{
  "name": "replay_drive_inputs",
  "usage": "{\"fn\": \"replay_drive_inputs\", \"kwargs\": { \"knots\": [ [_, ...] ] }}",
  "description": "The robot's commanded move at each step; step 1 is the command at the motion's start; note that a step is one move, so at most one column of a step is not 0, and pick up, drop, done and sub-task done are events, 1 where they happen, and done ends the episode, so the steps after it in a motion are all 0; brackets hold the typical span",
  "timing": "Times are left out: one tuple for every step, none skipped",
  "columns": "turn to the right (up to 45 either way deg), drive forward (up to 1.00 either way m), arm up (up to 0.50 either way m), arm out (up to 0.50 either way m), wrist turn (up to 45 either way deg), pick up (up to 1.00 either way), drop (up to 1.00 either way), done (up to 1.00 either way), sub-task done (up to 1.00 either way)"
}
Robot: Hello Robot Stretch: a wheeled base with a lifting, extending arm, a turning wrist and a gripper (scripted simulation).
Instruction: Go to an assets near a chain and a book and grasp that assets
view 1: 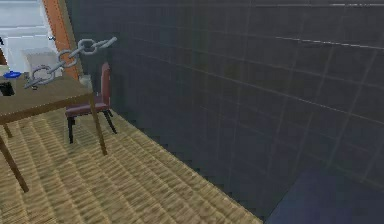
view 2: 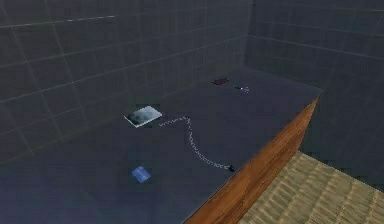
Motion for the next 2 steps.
{"fn": "replay_drive_inputs", "kwargs": {
  "knots": [
    [-12.0,0.00,0.00,0.00,0.0,0.00,0.00,0.00,0.00],
    [-3.0,0.00,0.00,0.00,0.0,0.00,0.00,0.00,0.00]
  ]
}}
